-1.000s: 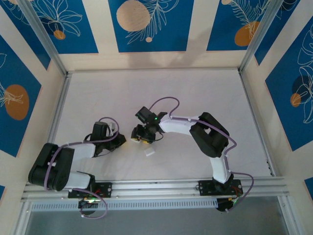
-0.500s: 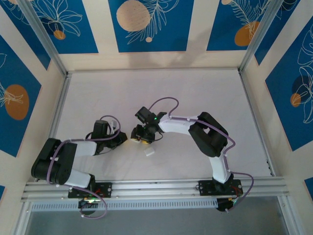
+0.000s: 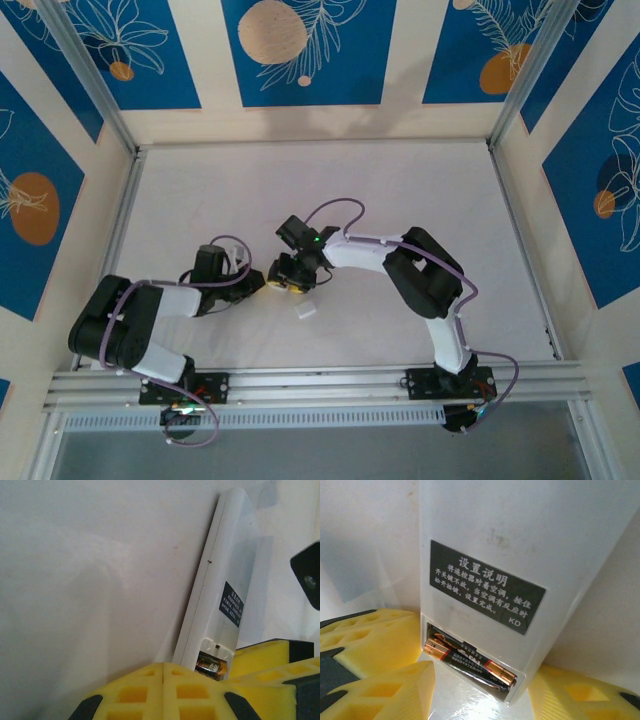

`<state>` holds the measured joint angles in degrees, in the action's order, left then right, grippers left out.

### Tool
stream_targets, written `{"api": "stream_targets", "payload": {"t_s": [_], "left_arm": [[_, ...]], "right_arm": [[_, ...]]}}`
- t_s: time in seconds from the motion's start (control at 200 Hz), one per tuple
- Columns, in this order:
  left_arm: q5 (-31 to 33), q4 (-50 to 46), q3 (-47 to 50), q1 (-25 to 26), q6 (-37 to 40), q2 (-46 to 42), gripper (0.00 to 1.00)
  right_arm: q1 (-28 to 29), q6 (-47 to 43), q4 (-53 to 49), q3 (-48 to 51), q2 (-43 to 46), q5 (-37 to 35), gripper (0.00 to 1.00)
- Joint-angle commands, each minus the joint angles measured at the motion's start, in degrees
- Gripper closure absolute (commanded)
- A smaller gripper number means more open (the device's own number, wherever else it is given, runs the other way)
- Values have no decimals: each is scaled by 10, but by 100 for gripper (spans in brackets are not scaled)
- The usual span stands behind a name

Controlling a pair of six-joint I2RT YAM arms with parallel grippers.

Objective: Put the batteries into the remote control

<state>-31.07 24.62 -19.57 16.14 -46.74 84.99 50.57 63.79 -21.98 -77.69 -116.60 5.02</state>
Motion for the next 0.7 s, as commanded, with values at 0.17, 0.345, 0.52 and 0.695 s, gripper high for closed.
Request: {"api": "stream_targets", "payload": {"t_s": [0.17,0.345,0.52,0.695], "left_arm": [[-16,28,1,13,0,9,97],[-17,31,3,14,-1,9,97],[-18,38,2,19,-2,10,97],[-19,49,2,25,-7,17,97]], "right_arm": [[-2,5,-9,-17,-37,9,50],[-5,12,-16,-18,-46,10,51],[-6,6,-48,-43,-65,11,51],[-6,9,-63,-58,-85,16,52]]}}
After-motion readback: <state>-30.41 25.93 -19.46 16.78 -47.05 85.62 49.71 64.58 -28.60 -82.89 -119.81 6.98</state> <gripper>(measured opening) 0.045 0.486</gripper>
